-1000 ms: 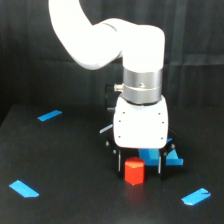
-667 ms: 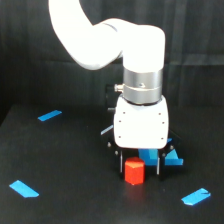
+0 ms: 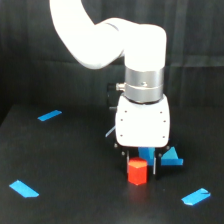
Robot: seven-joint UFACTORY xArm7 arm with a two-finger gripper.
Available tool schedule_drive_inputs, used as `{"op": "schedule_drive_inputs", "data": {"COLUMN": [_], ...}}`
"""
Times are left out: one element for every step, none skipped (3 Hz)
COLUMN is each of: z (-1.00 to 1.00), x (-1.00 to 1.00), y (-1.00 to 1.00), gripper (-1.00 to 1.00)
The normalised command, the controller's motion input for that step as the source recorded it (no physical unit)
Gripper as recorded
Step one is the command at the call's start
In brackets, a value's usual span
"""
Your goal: Pick up the red object from the table
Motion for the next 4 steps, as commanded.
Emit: {"op": "schedule_drive_inputs", "data": {"z": [-0.23,-0.12,0.75,0.76], "x": [0.14,0.13,-0.32,-0.27], "y": [0.02,-0.06,0.1,0.04], "gripper": [-1.0,-0.89,-1.0,-0.92]}}
